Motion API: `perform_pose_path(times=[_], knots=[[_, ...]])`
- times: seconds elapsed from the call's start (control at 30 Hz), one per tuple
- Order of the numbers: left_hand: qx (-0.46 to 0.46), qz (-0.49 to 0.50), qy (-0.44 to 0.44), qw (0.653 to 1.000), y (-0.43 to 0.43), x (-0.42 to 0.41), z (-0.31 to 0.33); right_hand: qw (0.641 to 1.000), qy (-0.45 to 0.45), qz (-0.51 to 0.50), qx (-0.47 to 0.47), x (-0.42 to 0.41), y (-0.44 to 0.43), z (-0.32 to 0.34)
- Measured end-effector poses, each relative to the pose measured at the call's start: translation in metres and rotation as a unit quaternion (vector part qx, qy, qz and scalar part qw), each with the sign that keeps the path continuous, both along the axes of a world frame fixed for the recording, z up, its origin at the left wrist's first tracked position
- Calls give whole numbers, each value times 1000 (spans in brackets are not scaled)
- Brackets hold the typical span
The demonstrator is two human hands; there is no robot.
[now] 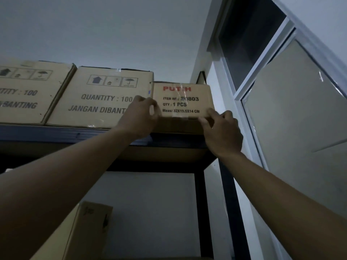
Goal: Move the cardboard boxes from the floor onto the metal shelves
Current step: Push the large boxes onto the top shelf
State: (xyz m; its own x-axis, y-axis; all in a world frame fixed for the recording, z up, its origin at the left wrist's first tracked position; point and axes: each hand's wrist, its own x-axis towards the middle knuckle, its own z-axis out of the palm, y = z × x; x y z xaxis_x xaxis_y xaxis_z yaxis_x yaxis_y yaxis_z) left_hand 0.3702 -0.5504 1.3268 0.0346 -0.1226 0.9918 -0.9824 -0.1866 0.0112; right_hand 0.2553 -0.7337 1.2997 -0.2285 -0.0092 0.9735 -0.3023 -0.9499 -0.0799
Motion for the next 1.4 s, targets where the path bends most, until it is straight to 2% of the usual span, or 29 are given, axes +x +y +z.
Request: perform_pose_path(times=[0.13, 0.3, 0.63, 0.93, 1.07, 1.27, 1.4], knots=[[55, 86, -27, 994, -5, 9, -7, 998, 46, -52, 13, 10, -9, -4], [96, 148, -55, 983, -13, 22, -20, 987, 125, -94, 46, 22, -23, -16], [94, 153, -100, 979, -25, 40, -41, 979, 165, -109, 44, 37, -35, -29], [131, 181, -50, 973, -30, 36, -52, 966, 232, -98, 62, 28, -34, -32], [142, 135, -16, 980, -30, 39, -70, 971, 227, -31, 73, 28, -49, -51], [158, 64, -75, 982, -23, 4, -128, 985, 137, 104, 21, 1, -30, -97], [162, -19, -68, 984, 7, -34, -173, 973, 183, 141, 26, -40, 2, -144]])
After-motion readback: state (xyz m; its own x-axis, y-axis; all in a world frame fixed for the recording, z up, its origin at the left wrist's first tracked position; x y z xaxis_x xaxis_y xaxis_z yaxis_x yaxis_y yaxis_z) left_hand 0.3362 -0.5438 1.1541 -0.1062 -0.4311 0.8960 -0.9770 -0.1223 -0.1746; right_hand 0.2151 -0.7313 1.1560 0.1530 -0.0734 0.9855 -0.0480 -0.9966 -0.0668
